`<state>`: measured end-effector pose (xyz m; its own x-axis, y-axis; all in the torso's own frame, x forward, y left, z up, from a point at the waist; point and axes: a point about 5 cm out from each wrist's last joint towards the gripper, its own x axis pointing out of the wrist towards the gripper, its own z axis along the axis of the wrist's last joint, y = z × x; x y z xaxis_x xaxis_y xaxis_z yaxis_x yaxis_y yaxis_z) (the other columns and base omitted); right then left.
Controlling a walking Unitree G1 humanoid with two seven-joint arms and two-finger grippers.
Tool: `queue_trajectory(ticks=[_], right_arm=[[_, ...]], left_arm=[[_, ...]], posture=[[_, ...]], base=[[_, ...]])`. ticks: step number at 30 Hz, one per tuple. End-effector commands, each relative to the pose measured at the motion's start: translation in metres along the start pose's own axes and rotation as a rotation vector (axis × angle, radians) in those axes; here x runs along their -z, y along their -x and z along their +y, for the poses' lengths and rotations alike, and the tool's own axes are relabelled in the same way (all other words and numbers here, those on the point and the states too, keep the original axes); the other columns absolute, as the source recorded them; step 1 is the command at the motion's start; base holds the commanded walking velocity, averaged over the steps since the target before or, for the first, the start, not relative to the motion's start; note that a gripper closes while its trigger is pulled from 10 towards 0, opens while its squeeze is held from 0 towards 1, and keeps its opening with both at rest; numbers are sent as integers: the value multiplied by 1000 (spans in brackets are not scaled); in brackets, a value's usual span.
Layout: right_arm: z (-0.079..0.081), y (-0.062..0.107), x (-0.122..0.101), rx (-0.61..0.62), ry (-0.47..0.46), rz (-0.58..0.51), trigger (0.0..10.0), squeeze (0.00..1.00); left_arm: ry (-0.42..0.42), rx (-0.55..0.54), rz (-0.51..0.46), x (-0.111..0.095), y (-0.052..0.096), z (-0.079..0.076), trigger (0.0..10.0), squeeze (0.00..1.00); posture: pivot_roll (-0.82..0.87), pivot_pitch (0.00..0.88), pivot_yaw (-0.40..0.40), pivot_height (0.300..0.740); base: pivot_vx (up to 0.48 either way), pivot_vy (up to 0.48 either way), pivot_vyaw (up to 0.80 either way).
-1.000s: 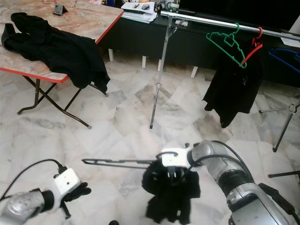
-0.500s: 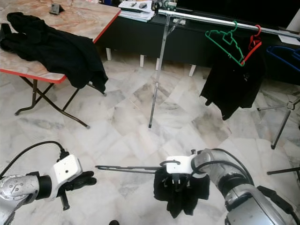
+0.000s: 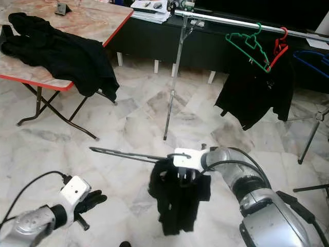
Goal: Hang hanger
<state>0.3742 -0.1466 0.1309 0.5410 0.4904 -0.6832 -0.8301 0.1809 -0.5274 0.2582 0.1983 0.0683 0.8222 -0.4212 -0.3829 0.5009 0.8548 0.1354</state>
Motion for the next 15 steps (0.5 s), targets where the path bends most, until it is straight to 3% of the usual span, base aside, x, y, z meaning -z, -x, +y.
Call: queue_trajectory(ticks=[1,8,13,15], right_arm=[[-16,7,-24,44,15,-112,10000,0],[-24,12,-46,54,28,-219,10000,0],[-23,14,-51,47,36,-248,10000,0],[-20,14,-54,45,39,-265,10000,0]], left_arm=[[63,-95,-23,8,-6,5,10000,0],[234,-205,-58,20,-27,2,10000,0],[311,-240,-82,24,-34,2,10000,0],[420,-260,-108,27,-40,1,10000,0]], posture=[[87,204,-118,740],[72,194,-120,740],[67,189,-118,740],[65,185,-117,740]], base=[[0,0,0],[0,0,0],[0,0,0],[0,0,0]])
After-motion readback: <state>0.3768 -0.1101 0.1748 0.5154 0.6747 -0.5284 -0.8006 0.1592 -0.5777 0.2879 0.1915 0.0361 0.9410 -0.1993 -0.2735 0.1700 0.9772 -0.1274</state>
